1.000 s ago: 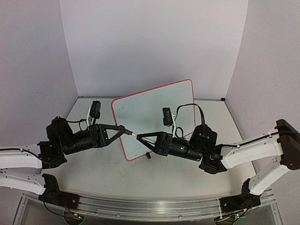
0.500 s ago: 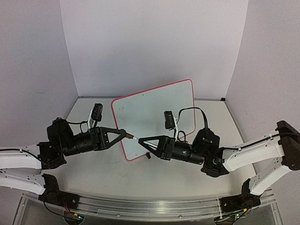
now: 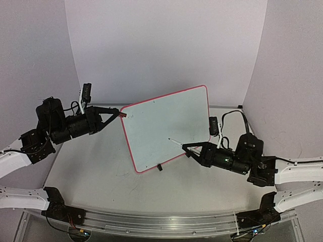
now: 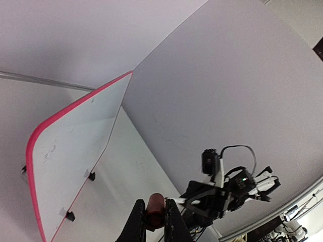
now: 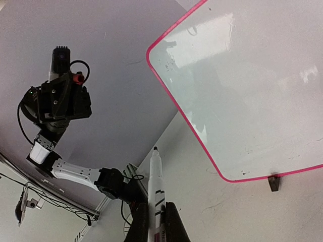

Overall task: Write a sentence on the whiteboard
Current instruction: Put down the pen cap at the corner of the board.

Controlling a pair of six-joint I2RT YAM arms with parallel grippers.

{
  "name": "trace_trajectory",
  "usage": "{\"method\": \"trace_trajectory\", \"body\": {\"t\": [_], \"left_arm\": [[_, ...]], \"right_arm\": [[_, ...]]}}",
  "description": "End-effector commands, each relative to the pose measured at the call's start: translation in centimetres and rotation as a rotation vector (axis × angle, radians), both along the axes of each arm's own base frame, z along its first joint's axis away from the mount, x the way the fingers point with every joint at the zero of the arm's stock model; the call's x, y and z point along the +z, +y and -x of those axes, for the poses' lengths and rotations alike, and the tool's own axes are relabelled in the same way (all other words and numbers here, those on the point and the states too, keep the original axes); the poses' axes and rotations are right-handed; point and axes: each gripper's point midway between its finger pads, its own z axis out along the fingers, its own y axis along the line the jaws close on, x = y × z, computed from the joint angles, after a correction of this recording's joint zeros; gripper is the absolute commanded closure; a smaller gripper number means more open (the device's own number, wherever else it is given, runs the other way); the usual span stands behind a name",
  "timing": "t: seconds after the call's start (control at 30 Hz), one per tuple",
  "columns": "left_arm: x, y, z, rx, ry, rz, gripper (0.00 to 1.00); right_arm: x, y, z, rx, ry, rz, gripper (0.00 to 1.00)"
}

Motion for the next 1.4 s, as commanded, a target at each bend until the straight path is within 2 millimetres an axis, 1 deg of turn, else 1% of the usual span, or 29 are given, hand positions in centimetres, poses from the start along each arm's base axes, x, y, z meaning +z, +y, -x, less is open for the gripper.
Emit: {"method": "trace_trajectory", "body": {"t": [0.0, 0.1, 0.13, 0.2, 0.3, 0.43, 0.5, 0.53, 0.67, 0.77, 0.9, 1.03, 1.13, 1.27, 1.37], "left_arm": [[-5.7, 1.9, 0.1, 0.008, 0.171, -0.249, 1.00], [-8.5, 3.6, 0.9, 0.026, 0.264, -0.333, 1.00], [-9.4, 4.1, 1.0, 0.037, 0.297, -0.358, 1.00], [-11.8, 5.0, 1.6, 0.052, 0.376, -0.415, 1.00], [-15.4, 5.9, 2.1, 0.068, 0.463, -0.484, 1.00], [-21.4, 5.8, 2.4, 0.050, 0.597, -0.593, 1.00], [-23.0, 5.8, 2.1, 0.064, 0.619, -0.621, 1.00], [-23.5, 5.9, 1.8, 0.075, 0.621, -0.630, 0.99], [-26.0, 5.5, 1.4, 0.061, 0.651, -0.694, 0.96], [-27.4, 5.5, 1.2, 0.056, 0.669, -0.733, 0.95], [-28.3, 4.9, 1.0, 0.034, 0.674, -0.730, 0.91], [-29.6, 4.6, 0.9, 0.022, 0.697, -0.749, 0.86], [-30.0, 4.5, 0.7, 0.026, 0.701, -0.750, 0.77], [-30.0, 4.7, 0.4, 0.040, 0.697, -0.766, 0.65], [-29.6, 5.1, 0.2, 0.064, 0.687, -0.771, 0.48]], "right_arm": [[0.0, -3.9, -1.0, -0.112, -0.075, 0.204, 1.00], [-0.3, -5.3, -1.9, -0.144, -0.092, 0.276, 1.00], [-0.7, -5.4, -2.1, -0.133, -0.087, 0.296, 1.00], [-0.5, -5.3, -2.6, -0.109, -0.094, 0.307, 1.00], [-1.2, -4.4, -2.9, -0.061, -0.089, 0.336, 1.00], [-2.5, -2.7, -3.3, -0.009, -0.062, 0.371, 1.00], [-2.8, -2.1, -3.4, 0.013, -0.060, 0.387, 1.00], [-2.9, -2.0, -3.4, 0.018, -0.062, 0.397, 1.00], [-3.3, -2.0, -3.5, 0.019, -0.065, 0.409, 1.00], [-3.3, -2.0, -3.4, 0.017, -0.063, 0.409, 1.00], [-3.5, -2.1, -3.4, 0.012, -0.063, 0.412, 1.00], [-4.2, -2.2, -3.4, 0.004, -0.053, 0.423, 1.00], [-4.5, -2.0, -3.4, 0.008, -0.043, 0.427, 1.00], [-4.4, -1.9, -3.4, 0.012, -0.040, 0.425, 1.00], [-4.3, -1.9, -3.5, 0.007, -0.041, 0.423, 1.00]]}}
